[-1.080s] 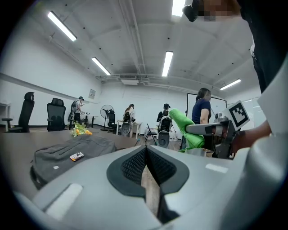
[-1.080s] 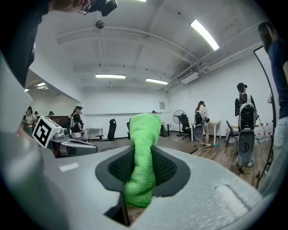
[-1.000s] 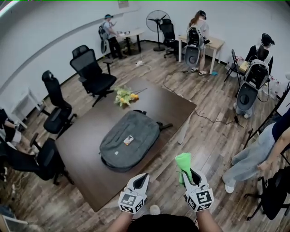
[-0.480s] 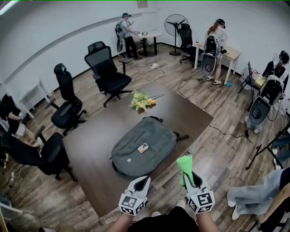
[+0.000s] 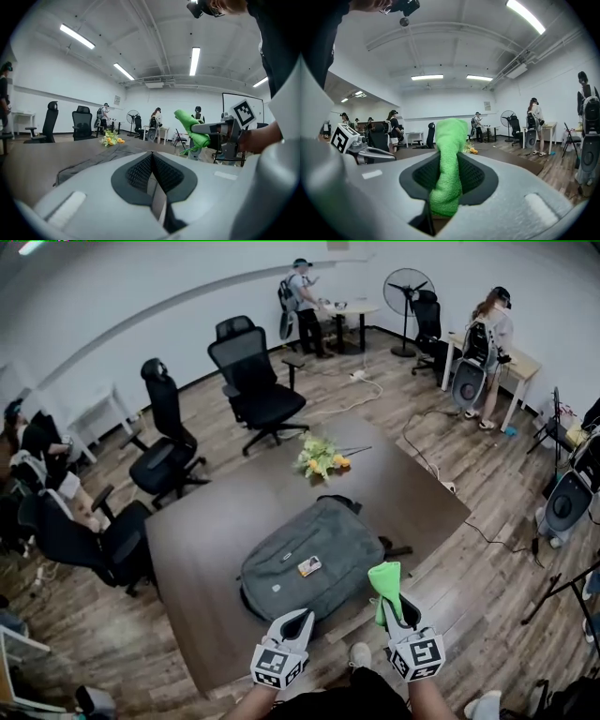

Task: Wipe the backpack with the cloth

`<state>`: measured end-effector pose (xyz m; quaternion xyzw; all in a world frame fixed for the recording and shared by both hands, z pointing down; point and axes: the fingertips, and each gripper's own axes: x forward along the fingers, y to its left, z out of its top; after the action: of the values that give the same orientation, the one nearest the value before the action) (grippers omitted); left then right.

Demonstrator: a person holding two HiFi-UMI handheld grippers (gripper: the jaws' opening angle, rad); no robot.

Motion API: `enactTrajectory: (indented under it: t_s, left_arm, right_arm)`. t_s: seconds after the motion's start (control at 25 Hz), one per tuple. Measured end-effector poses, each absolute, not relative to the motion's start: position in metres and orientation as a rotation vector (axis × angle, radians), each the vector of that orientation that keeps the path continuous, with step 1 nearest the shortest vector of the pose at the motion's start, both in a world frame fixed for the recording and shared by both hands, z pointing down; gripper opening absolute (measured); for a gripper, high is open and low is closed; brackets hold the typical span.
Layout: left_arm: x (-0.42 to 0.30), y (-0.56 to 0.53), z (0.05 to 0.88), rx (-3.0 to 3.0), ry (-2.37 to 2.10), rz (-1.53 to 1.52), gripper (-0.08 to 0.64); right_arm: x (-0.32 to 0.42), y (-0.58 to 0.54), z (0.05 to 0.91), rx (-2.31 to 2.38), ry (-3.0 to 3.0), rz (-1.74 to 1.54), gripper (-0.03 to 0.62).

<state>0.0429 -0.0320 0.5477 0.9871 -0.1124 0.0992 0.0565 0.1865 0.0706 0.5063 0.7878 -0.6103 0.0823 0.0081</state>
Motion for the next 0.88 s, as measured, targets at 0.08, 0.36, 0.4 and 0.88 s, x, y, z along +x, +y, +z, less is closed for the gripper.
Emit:
enactTrajectory:
  t_s: [0.08,0.36,0.4,0.88]
  left_arm:
    - [0.051,-0.038,0.545,3.002,-0.381,0.307,0.020]
    - [0.060,-0.065,0.541,2.960,-0.596,0.307,0.020]
    - [0.059,-0.068,0.541,2.952,-0.636,0.307,0.020]
    - [0.028,-0.091,0.529,2.803,-1.003,0.235,0.020]
  right_arm:
    - [0.196,0.056,0.506,2.422,-1.957,0.262,0.097]
    - [0.216,0.005,0.512,2.246,-2.139,0.282,0.097]
    - [0.217,-0.002,0.513,2.212,-2.170,0.284,0.097]
    - [0.177,-0.083,0.515,1.828,-2.450,0.253,0.097]
